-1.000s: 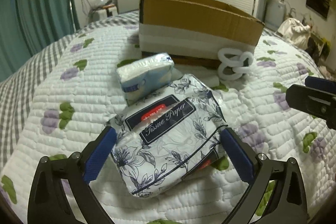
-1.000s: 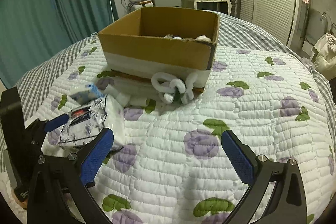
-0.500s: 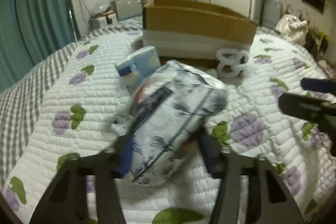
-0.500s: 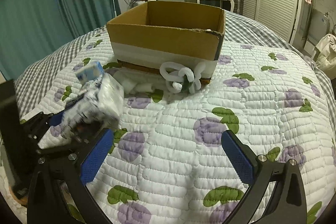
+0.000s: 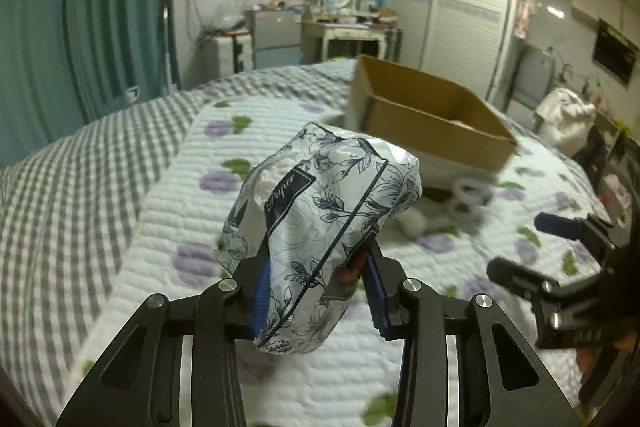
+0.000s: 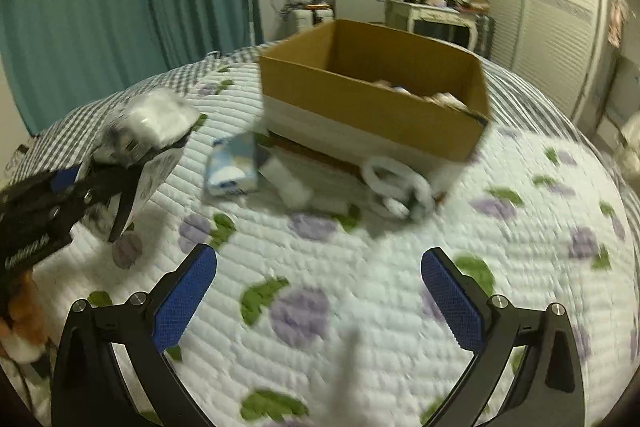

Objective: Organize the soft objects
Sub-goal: 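Grasp the floral tissue-paper pack with the left tool while the right tool reaches for the white cup, then grasp the white plastic cup with the right tool while the left tool carries the pack to the box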

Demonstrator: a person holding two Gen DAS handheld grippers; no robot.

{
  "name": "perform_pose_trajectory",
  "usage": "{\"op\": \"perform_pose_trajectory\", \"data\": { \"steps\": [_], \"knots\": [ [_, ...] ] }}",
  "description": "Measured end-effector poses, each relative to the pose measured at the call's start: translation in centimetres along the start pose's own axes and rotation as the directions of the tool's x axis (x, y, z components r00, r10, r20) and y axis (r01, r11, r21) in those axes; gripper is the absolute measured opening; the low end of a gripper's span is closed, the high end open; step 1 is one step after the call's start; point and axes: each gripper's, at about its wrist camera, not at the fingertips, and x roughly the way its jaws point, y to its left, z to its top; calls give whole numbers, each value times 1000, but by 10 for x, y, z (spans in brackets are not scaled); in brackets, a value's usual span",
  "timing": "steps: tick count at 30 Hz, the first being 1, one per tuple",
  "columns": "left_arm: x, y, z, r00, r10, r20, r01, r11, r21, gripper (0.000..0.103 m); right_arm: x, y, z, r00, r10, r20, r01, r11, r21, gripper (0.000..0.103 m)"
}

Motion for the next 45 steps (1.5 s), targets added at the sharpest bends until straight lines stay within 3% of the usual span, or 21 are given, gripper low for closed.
{"op": "perform_pose_trajectory", "data": {
  "steps": [3, 7, 11, 14, 16, 17, 22, 27, 36, 41, 45],
  "knots": [
    [20, 8, 13, 999, 30, -14, -30, 999, 12, 39, 20, 14, 13, 1000, 27, -12, -27, 999, -23, 101],
    [39, 16, 29, 999, 41, -25, -40, 999, 30, 39, 63, 27, 27, 997, 47, -68, -49, 998, -34, 83],
    [54, 22, 36, 999, 29, -25, -28, 999, 21, 39, 98, 31, 35, 995, 22, -100, -27, 998, -52, 74],
    [61, 22, 35, 999, 24, -39, -23, 1000, 21, 39, 119, 31, 38, 993, -9, -121, -1, 997, -80, 53],
    [63, 19, 32, 999, 33, -43, -31, 999, 36, 39, 128, 28, 38, 990, -46, -136, 35, 996, -85, 34],
    [62, 17, 32, 998, 35, -42, -33, 999, 43, 39, 128, 27, 38, 989, -59, -133, 48, 995, -84, 30],
    [53, 8, 28, 998, 21, -54, -19, 999, 46, 39, 107, 17, 37, 994, -7, -109, 3, 999, -38, 26],
    [21, -6, 35, 999, 24, -42, -21, 998, 56, 39, 57, 14, 44, 997, 53, -54, -55, 998, -29, 26],
    [-54, -46, 96, 994, -23, 105, 13, 995, 97, 39, -66, -10, 100, 987, 110, 120, -108, 994, -24, 26],
    [-55, -74, 129, 989, -45, 142, 24, 989, 143, 40, -110, -28, 133, 977, 73, 200, -61, 996, -65, 26],
    [-26, -94, 157, 989, -54, 138, 32, 987, 160, 40, -110, -50, 163, 975, 49, 219, -36, 997, -62, 26]
  ]
}}
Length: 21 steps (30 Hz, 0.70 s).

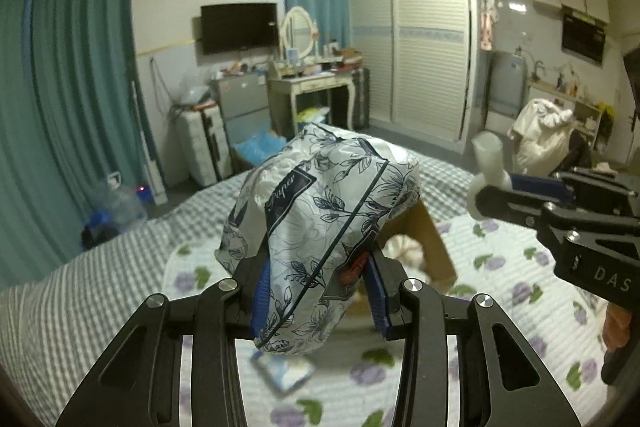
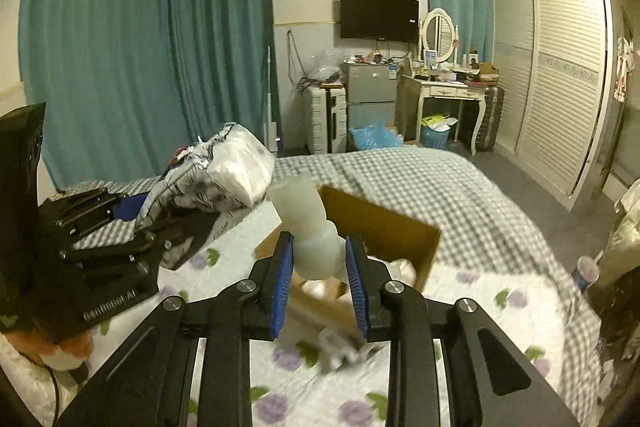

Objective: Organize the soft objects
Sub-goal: 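Grasp the white plastic cup with the right tool while the left tool carries the pack to the box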

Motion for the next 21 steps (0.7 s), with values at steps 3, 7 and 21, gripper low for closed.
{"op": "perform_pose_trajectory", "data": {
  "steps": [3, 7, 21],
  "knots": [
    [35, -9, 15, 1000, -11, -17, 11, 1000, 0, 40, 20, -20, 17, 1000, -26, -8, 26, 1000, 7, 26],
    [91, -21, 21, 998, -7, -70, 8, 1000, 9, 40, 66, -46, 25, 999, -35, -32, 37, 998, 44, 26],
    [165, -46, -16, 995, 33, -99, -20, 991, 129, 45, 178, -108, -14, 992, -4, -128, 25, 987, 160, 29]
  ]
}}
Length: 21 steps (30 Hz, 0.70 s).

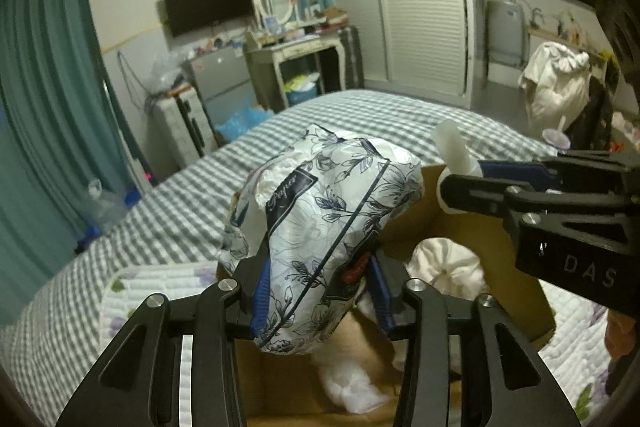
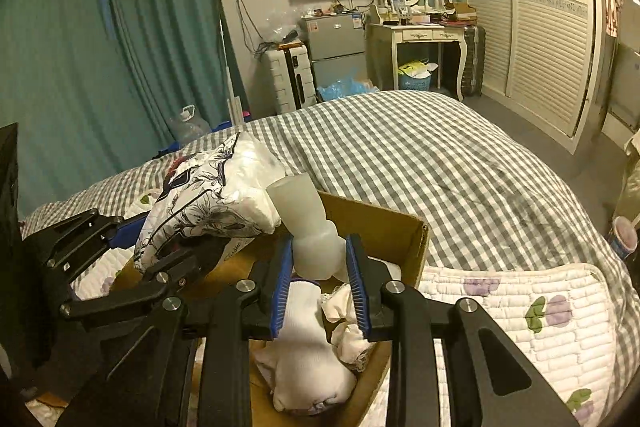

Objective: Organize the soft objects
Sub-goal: 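Grasp the white plastic cup with the right tool while the left tool carries the pack to the box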

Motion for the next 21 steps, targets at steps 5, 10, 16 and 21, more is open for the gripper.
{"op": "perform_pose_trajectory", "data": {
  "steps": [5, 10, 16, 21],
  "knots": [
    [-12, 1, 1, 1000, 16, -9, -16, 999, -36, 76, -20, 4, 1, 999, -23, 39, 22, 1000, 15, 47],
    [-58, 11, 16, 998, 43, 42, -39, 996, -81, 84, -59, 13, 10, 995, -45, 88, 44, 999, 11, 66],
    [-144, 28, 33, 986, 69, 153, -48, 990, -132, 84, -147, 50, 29, 983, -69, 172, 76, 996, -35, 68],
    [-229, 43, 36, 960, 94, 264, -57, 988, -143, 86, -228, 93, 33, 965, -109, 237, 134, 986, -93, 76]
  ]
}}
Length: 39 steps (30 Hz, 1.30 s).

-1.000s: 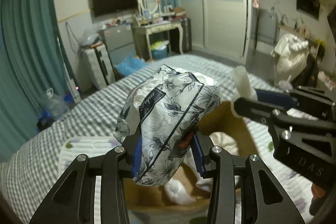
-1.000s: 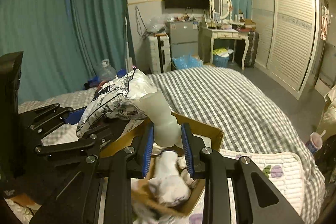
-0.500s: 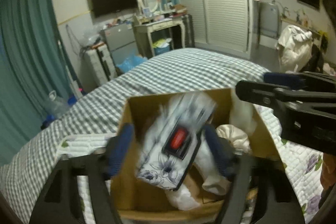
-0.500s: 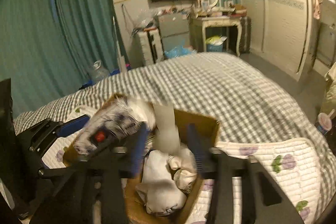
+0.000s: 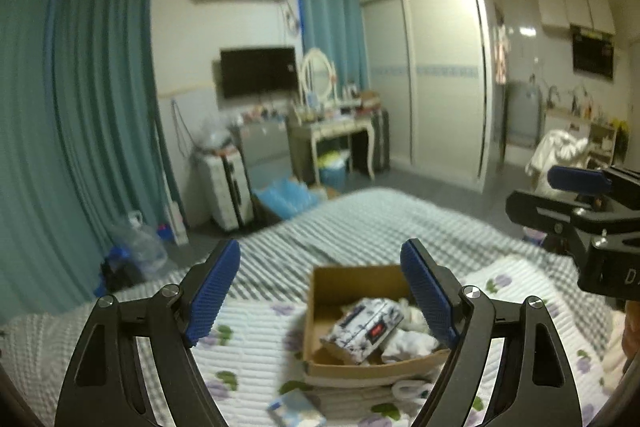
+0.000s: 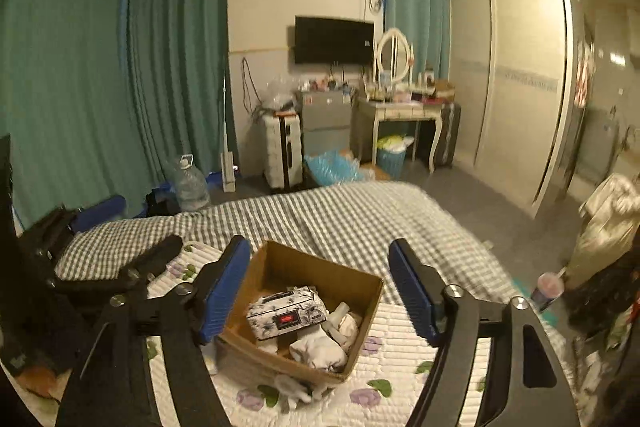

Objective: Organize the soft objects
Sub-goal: 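Grasp the white plastic cup with the right tool while the left tool carries the pack to the box, then grasp the blue tissue pack with the left tool while the right tool grasps the white fuzzy knot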

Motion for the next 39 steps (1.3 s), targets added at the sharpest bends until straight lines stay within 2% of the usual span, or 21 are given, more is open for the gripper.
{"op": "perform_pose_trajectory", "data": {
  "steps": [2, 4, 7, 9, 15, 21, 25, 29, 34, 39],
  "knots": [
    [-28, 7, 5, 999, 8, 34, -8, 1000, -9, 98, -32, 11, 3, 1000, -16, 24, 16, 1000, -16, 79],
    [-52, 12, 3, 999, 1, 54, 0, 1000, -17, 99, -54, 19, 2, 999, -19, 29, 19, 1000, -19, 84],
    [-69, 22, -5, 999, -16, 51, 17, 1000, -24, 99, -84, 32, -7, 999, -23, 47, 23, 1000, -16, 98],
    [-74, 24, -13, 998, -17, 57, 19, 1000, -23, 99, -98, 42, -17, 998, -27, 51, 28, 999, -25, 102],
    [-69, 34, -52, 999, 12, 41, -12, 1000, -6, 99, -102, 62, -54, 998, -40, 40, 42, 999, -33, 103],
    [-41, 38, -106, 1000, 24, 15, -24, 1000, -20, 99, -57, 63, -110, 999, -48, -6, 49, 999, 18, 103],
    [-4, 37, -141, 998, -36, -56, 34, 999, -27, 99, 0, 56, -149, 992, -96, -78, 99, 994, 42, 103],
    [35, 30, -175, 983, -101, -152, 91, 993, -72, 99, 50, 49, -181, 982, -128, -139, 136, 990, 45, 103],
    [76, 19, -202, 963, -44, -264, 35, 999, -35, 99, 109, 38, -219, 963, -91, -253, 119, 988, 98, 103],
    [106, 22, -226, 936, -39, -351, 7, 996, -91, 99, 149, 32, -240, 949, -67, -308, 110, 986, 125, 100]
  ]
}}
